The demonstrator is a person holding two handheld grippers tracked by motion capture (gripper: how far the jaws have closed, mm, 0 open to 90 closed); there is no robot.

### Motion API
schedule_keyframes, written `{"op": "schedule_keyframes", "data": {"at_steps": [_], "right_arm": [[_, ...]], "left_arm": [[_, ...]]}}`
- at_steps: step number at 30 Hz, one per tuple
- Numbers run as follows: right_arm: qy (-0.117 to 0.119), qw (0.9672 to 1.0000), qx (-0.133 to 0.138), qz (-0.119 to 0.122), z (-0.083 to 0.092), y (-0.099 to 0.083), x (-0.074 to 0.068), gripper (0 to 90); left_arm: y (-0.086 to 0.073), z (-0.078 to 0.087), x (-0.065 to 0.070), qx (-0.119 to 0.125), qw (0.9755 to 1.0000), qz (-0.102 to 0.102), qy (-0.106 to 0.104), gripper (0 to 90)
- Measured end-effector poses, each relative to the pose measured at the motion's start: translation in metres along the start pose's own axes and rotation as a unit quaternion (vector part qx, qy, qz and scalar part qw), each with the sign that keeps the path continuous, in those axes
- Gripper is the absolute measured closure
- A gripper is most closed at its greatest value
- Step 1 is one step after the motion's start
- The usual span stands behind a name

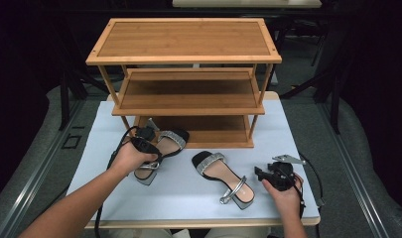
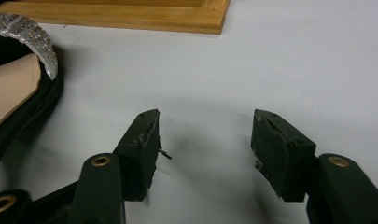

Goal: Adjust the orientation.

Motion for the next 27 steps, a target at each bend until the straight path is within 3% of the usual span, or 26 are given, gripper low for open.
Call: {"op": "schedule_keyframes", "data": {"at_steps": [10, 17, 23, 27], "right_arm": [[-0.001, 1.0000, -0.001, 0.000, 0.000, 0.000, 0.000, 41.8], [0.002, 1.0000, -0.001, -0.001, 0.000, 0.000, 0.000, 41.8], [0.002, 1.0000, 0.000, -0.003, 0.000, 0.000, 0.001, 41.8], [0.001, 1.0000, 0.000, -0.003, 0.000, 0.000, 0.001, 41.7]], "left_arm": [[0.001, 0.000, -0.001, -0.003, 1.0000, 0.003, 0.005, 41.3], [0.005, 0.006, 0.000, 0.000, 0.9999, -0.009, 0.011, 40.9], [0.008, 0.027, -0.002, 0.017, 0.9998, -0.010, 0.004, 42.4], [0.005, 0.050, -0.002, 0.028, 0.9994, -0.016, -0.010, 45.5]]}}
Point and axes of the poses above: each handheld gripper's, and its own axes: z roughly backward along the jaws, y roughly out of its top, x roughly to its right, the point moved 3 cm from there along -z, roughly forward along the jaws, and after that the axes turned 10 degrees about x, right-handed, at the moved point
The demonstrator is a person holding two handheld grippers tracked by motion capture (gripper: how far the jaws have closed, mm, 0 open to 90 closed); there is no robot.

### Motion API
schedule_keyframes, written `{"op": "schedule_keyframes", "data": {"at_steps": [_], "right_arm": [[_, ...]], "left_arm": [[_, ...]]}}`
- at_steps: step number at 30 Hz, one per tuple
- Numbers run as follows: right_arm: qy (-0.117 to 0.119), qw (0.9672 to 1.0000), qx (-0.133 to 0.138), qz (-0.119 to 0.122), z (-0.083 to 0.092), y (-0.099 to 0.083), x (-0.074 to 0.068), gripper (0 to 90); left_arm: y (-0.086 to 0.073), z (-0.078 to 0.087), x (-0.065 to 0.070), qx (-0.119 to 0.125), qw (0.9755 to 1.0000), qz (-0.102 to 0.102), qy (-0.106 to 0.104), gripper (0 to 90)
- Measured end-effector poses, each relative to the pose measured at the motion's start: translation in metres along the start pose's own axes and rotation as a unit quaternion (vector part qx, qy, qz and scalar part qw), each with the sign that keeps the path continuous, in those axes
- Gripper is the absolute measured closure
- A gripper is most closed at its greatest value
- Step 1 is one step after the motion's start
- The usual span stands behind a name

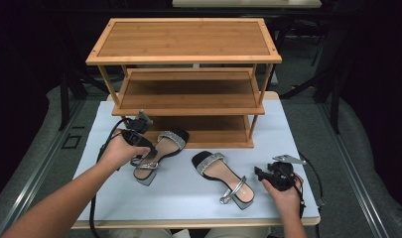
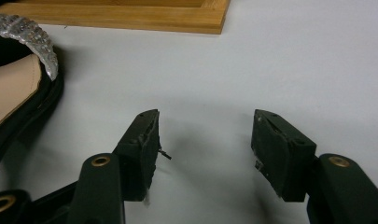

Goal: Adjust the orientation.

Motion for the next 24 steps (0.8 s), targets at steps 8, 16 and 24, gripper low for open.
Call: {"op": "schedule_keyframes", "data": {"at_steps": [8, 16, 24], "right_arm": [[-0.001, 1.0000, 0.000, -0.001, 0.000, 0.000, 0.000, 41.7], [-0.002, 1.0000, 0.003, -0.004, 0.001, 0.001, 0.000, 41.7], [-0.003, 1.0000, 0.003, -0.003, 0.000, 0.001, -0.001, 41.8]], "left_arm": [[-0.016, 0.040, -0.006, 0.032, 0.9994, -0.011, -0.010, 60.2], [-0.045, 0.050, -0.021, 0.026, 0.9994, -0.022, -0.002, 80.2], [-0.069, 0.041, -0.027, 0.019, 0.9996, -0.021, -0.004, 89.7]]}}
Point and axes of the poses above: each handheld gripper's, and its own axes: z roughly backward along the jaws, y roughly out of its top, x roughly to its right, the point moved 3 cm from there along -z, roughly forward along the jaws, and after that the axes turned 10 degrees about x, right-handed, at the moved point
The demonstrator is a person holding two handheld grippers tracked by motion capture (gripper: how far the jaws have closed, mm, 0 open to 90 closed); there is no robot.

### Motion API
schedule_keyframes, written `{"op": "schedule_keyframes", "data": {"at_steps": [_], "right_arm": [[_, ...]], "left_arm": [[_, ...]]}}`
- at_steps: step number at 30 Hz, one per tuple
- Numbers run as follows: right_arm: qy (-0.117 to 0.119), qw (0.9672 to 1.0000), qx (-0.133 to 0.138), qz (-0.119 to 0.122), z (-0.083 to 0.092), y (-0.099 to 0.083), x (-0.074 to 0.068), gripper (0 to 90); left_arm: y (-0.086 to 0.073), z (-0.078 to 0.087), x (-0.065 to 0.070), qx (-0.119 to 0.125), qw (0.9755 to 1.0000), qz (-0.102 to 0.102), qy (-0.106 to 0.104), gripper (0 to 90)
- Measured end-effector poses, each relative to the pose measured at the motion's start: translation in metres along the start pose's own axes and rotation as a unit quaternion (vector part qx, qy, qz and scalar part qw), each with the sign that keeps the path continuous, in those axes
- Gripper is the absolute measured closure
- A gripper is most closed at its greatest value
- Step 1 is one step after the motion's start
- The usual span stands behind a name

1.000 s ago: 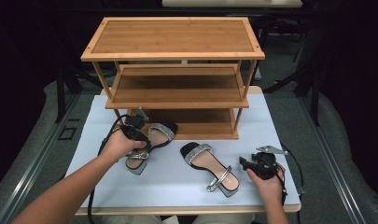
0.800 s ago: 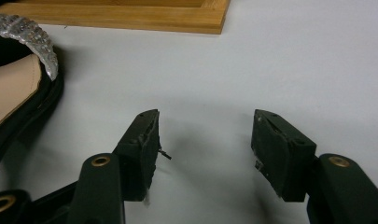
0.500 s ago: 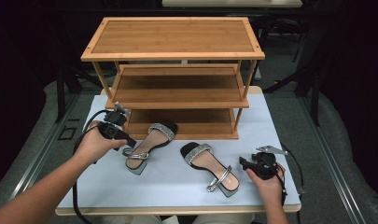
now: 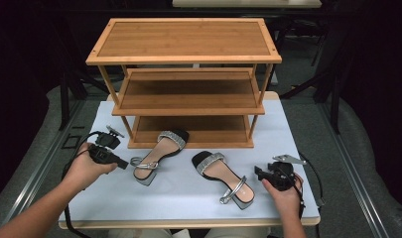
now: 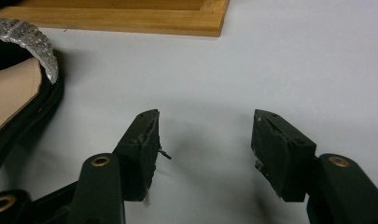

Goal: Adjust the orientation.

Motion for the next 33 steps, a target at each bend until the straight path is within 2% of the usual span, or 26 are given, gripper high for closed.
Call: {"op": "schedule_keyframes", "data": {"at_steps": [3, 12, 19, 33], "right_arm": [[-0.001, 1.0000, 0.000, 0.000, 0.000, 0.000, 0.000, 41.9], [-0.001, 1.0000, -0.001, 0.000, 0.000, 0.000, 0.000, 41.9], [-0.001, 1.0000, -0.002, 0.000, 0.000, -0.001, 0.000, 41.9], [0.000, 1.0000, 0.001, -0.002, -0.001, -0.001, 0.001, 42.1]], "left_arm": [[-0.008, -0.006, 0.000, -0.005, 0.9999, -0.003, -0.014, 89.9], [-0.023, -0.022, 0.008, -0.018, 0.9993, -0.008, -0.031, 90.0], [-0.028, -0.033, 0.015, -0.030, 0.9986, -0.020, -0.038, 90.0], [-0.028, -0.041, 0.020, -0.036, 0.9984, -0.022, -0.038, 90.0]]}}
Point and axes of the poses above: each handheld gripper's, and its own axes: z roughly backward along the jaws, y roughly out of its top, x roughly to its right, the point moved 3 cm from there along -z, roughly forward along the jaws, and after that the axes turned 10 degrees about x, right-handed, at the moved point
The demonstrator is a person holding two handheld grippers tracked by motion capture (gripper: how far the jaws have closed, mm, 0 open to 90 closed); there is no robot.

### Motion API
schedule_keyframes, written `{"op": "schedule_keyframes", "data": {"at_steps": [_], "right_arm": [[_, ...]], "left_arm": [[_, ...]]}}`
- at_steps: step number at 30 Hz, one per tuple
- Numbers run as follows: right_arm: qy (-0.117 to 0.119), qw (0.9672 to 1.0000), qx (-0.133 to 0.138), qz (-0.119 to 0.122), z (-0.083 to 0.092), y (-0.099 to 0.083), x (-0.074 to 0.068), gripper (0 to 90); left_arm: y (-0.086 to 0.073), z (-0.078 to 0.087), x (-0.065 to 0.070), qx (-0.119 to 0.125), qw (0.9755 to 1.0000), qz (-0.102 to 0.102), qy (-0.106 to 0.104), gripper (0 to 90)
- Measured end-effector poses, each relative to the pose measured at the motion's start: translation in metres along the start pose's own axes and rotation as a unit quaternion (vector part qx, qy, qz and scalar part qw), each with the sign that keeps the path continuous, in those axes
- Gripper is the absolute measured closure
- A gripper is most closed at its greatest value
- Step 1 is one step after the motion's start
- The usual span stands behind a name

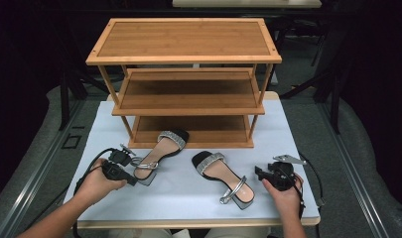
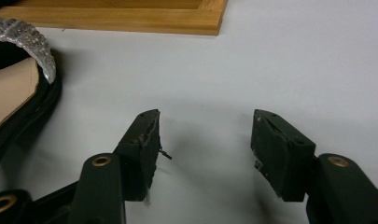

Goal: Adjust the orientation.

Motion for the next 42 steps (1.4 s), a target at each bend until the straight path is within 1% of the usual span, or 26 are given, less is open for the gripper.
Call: {"op": "schedule_keyframes", "data": {"at_steps": [4, 6, 11, 12, 14, 17, 21, 22, 23, 25, 28, 29, 32, 33, 34, 35, 36, 38, 41, 42], "right_arm": [[-0.001, 1.0000, 0.001, 0.000, 0.000, 0.000, 0.000, 42.2], [-0.001, 1.0000, 0.001, 0.001, 0.000, 0.000, 0.000, 42.2], [-0.002, 1.0000, 0.003, 0.002, -0.001, 0.000, 0.000, 42.3], [-0.002, 1.0000, 0.003, 0.001, -0.001, 0.000, 0.000, 42.3], [-0.002, 1.0000, 0.002, 0.001, 0.000, 0.000, 0.000, 42.3], [-0.002, 1.0000, 0.002, 0.001, -0.001, 0.000, 0.000, 42.3], [-0.002, 1.0000, 0.002, 0.001, -0.001, 0.000, 0.000, 42.3], [-0.002, 1.0000, 0.002, 0.001, -0.001, 0.000, 0.000, 42.3], [-0.002, 1.0000, 0.002, 0.001, -0.001, 0.000, 0.000, 42.3], [-0.002, 1.0000, 0.002, 0.002, -0.001, 0.000, -0.001, 42.3], [-0.002, 1.0000, 0.003, 0.001, -0.001, 0.000, -0.001, 42.3], [-0.002, 1.0000, 0.003, 0.001, -0.001, 0.000, -0.001, 42.3], [-0.001, 1.0000, 0.003, 0.001, -0.001, 0.000, 0.000, 42.3], [-0.001, 1.0000, 0.003, 0.001, -0.001, 0.000, 0.000, 42.3], [0.000, 1.0000, 0.002, 0.001, 0.000, 0.000, 0.000, 42.3], [0.000, 1.0000, 0.002, 0.000, 0.000, 0.000, 0.000, 42.3], [0.000, 1.0000, 0.001, 0.000, 0.000, 0.000, 0.000, 42.3], [0.000, 1.0000, 0.001, 0.000, 0.000, 0.000, 0.000, 42.3], [-0.001, 1.0000, 0.001, 0.000, 0.000, 0.000, 0.000, 42.3], [-0.001, 1.0000, 0.001, 0.000, 0.000, 0.000, 0.000, 42.3]], "left_arm": [[0.001, 0.000, 0.001, 0.001, 1.0000, -0.004, 0.004, 90.0], [0.001, 0.000, 0.002, -0.003, 1.0000, -0.003, 0.003, 90.0], [0.004, -0.001, 0.007, -0.008, 0.9999, -0.003, -0.008, 90.0], [0.004, -0.001, 0.009, -0.006, 0.9999, -0.002, -0.010, 90.0], [0.006, 0.000, 0.010, -0.005, 0.9999, -0.006, -0.012, 90.0], [0.009, 0.000, 0.014, 0.001, 0.9998, -0.006, -0.017, 90.0], [0.014, -0.001, 0.018, 0.001, 0.9997, -0.012, -0.020, 90.0], [0.015, -0.002, 0.021, 0.004, 0.9996, -0.014, -0.023, 90.0], [0.017, -0.002, 0.022, 0.000, 0.9995, -0.018, -0.027, 90.0], [0.021, -0.004, 0.028, 0.003, 0.9991, -0.024, -0.036, 90.0], [0.028, -0.008, 0.036, 0.007, 0.9989, -0.028, -0.038, 90.0], [0.028, -0.008, 0.036, 0.007, 0.9989, -0.028, -0.038, 90.0], [0.036, -0.012, 0.039, 0.012, 0.9986, -0.026, -0.044, 90.0], [0.038, -0.013, 0.040, 0.013, 0.9984, -0.030, -0.045, 90.0], [0.040, -0.014, 0.041, 0.014, 0.9985, -0.030, -0.043, 90.0], [0.042, -0.014, 0.041, 0.017, 0.9984, -0.036, -0.041, 90.0], [0.044, -0.015, 0.043, 0.022, 0.9988, -0.026, -0.036, 90.0], [0.050, -0.017, 0.043, 0.025, 0.9985, -0.027, -0.040, 90.0], [0.057, -0.018, 0.043, 0.030, 0.9985, -0.026, -0.036, 90.0], [0.061, -0.019, 0.043, 0.035, 0.9985, -0.027, -0.032, 90.0]]}}
Point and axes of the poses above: each handheld gripper's, and its own axes: z roughly backward along the jaws, y roughly out of its top, x roughly to its right, the point moved 3 cm from there along -z, roughly forward along the jaws, and after that the axes turned 10 degrees about x, right-handed, at the moved point
